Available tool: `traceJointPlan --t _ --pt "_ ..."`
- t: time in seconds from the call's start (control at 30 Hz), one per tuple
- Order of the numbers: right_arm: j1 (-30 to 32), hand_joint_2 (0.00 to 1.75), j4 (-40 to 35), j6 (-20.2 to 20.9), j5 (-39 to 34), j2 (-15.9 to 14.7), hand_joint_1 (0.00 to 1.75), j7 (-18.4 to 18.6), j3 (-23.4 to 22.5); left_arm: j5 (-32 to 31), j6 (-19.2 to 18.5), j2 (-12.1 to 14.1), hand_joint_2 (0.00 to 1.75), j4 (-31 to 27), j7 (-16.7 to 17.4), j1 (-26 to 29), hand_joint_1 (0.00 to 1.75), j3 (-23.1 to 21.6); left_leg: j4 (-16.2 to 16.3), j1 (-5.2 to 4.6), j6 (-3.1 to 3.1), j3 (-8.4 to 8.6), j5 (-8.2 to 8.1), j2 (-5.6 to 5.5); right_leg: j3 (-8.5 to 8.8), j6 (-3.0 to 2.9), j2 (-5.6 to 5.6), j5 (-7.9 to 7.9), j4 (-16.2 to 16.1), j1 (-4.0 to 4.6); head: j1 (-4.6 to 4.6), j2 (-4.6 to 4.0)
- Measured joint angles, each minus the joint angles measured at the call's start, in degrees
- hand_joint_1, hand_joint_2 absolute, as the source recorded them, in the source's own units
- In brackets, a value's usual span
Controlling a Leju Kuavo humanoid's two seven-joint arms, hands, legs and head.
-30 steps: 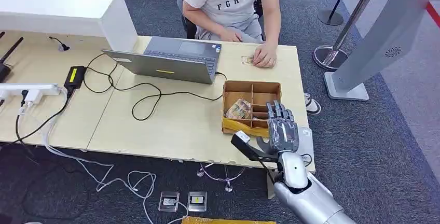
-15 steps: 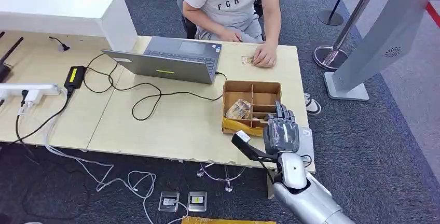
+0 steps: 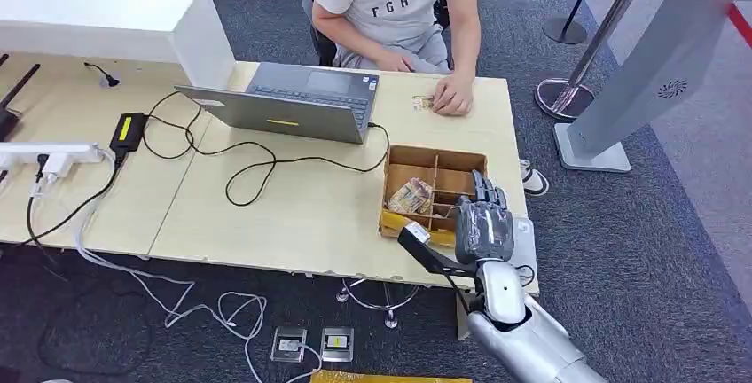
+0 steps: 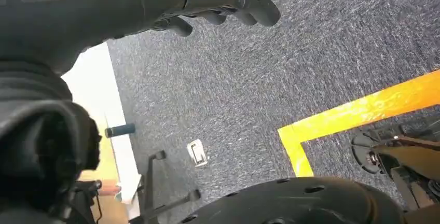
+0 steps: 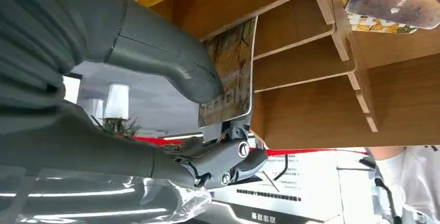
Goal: Pass the card to the sensor for recognition and then transmit it.
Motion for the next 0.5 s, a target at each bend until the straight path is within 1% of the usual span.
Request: traceJointPlan --t 0.27,0.5 --pt "-0.03 1.75 -0.22 0.00 1.49 0.00 1.75 -0.15 0.00 -0.39 -0.04 0.00 0.00 0.00 0.00 0.01 0.00 0.09 0.00 0.00 0.00 0.00 0.00 0.00 0.00 0.00 0.00 0.00 0.00 0.00 0.00 0.00" --pt "-0.27 1.75 -3.56 -0.44 2.86 -0.04 1.75 0.15 -0.63 -0.55 0.02 0.00 0.00 0.00 -0.02 0.05 0.00 0.26 0.00 0.00 0.00 -0.01 0.00 0.02 0.00 0.00 0.03 0.00 0.00 0.00 0.00 0.02"
